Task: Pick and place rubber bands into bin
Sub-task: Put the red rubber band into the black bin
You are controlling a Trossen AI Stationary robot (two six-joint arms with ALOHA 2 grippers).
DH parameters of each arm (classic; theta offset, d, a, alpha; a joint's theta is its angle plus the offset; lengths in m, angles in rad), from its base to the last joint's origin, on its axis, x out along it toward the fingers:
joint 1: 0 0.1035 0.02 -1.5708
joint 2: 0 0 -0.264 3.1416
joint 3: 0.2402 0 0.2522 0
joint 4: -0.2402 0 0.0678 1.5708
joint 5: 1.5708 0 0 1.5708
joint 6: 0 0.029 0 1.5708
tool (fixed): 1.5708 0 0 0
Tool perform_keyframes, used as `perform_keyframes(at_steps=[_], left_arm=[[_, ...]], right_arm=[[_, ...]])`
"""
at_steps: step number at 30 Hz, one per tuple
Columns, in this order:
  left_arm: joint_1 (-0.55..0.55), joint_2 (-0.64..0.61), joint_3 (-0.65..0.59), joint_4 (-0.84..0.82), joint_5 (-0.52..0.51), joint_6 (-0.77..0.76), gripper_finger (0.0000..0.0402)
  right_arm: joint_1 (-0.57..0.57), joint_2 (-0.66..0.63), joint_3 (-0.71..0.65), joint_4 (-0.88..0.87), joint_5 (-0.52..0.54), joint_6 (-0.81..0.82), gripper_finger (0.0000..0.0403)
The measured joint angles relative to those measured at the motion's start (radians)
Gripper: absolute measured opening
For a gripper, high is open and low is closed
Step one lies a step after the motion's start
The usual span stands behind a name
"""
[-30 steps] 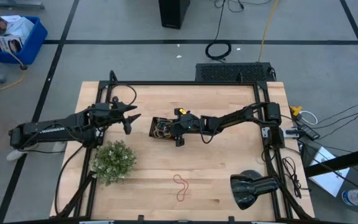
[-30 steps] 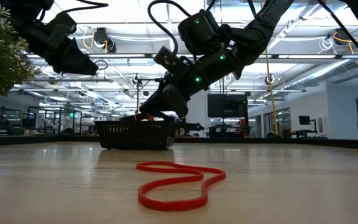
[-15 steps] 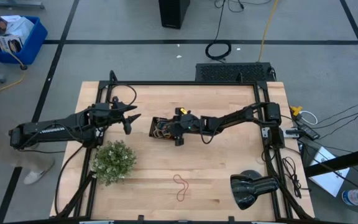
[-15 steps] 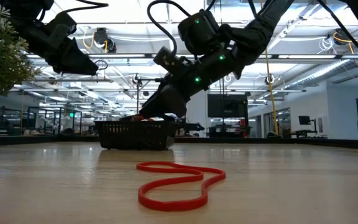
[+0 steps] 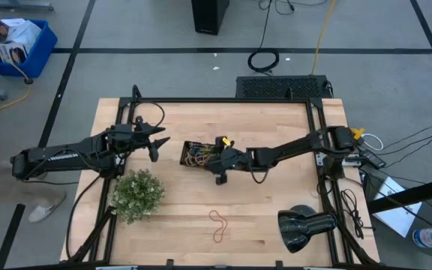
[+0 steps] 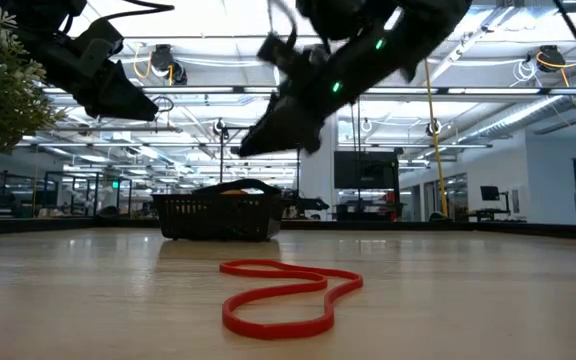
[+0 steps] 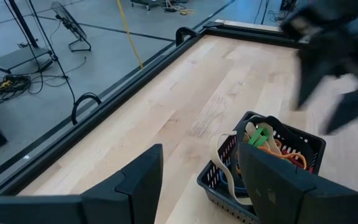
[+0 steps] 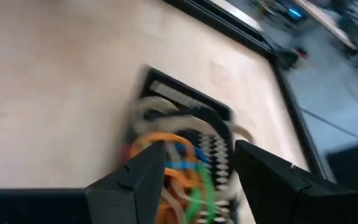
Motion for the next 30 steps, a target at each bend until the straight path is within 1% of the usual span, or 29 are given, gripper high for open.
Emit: perform_keyframes(at_steps=[3, 7, 11, 15, 19, 21, 24, 25, 27, 30], left_arm=[[0.000, 0.000, 0.000, 0.000, 0.000, 0.000, 0.0216], [0.000, 0.000, 0.000, 0.000, 0.000, 0.000, 0.0216], [0.000, 0.000, 0.000, 0.000, 0.000, 0.000, 0.0216], [0.000, 0.000, 0.000, 0.000, 0.000, 0.000, 0.0216], [0.000, 0.000, 0.000, 0.000, 0.000, 0.000, 0.0216], [0.000, 0.000, 0.000, 0.000, 0.000, 0.000, 0.0216], [0.000, 0.000, 0.000, 0.000, 0.000, 0.000, 0.0216], [0.000, 0.000, 0.000, 0.000, 0.000, -0.001, 0.0216], [0.000, 0.000, 0.000, 0.000, 0.000, -0.001, 0.0216], [0.000, 0.000, 0.000, 0.000, 0.000, -0.002, 0.0216]], right_arm=[[0.034, -0.061, 0.000, -0.077, -0.113, 0.003, 0.0186], [0.064, -0.126, -0.001, -0.148, -0.268, 0.070, 0.0189], [0.096, -0.173, -0.040, -0.130, -0.322, 0.150, 0.0189], [0.140, -0.193, -0.092, -0.086, -0.326, 0.209, 0.0188], [0.187, -0.193, -0.151, 0.025, -0.317, 0.222, 0.0191], [0.212, -0.193, -0.173, 0.048, -0.267, 0.215, 0.0191], [0.249, -0.193, -0.184, 0.038, -0.148, 0.237, 0.0189], [0.258, -0.193, -0.184, 0.036, -0.132, 0.249, 0.0188], [0.270, -0.193, -0.181, 0.034, -0.151, 0.256, 0.0188], [0.282, -0.192, -0.144, -0.019, -0.164, 0.281, 0.0187]])
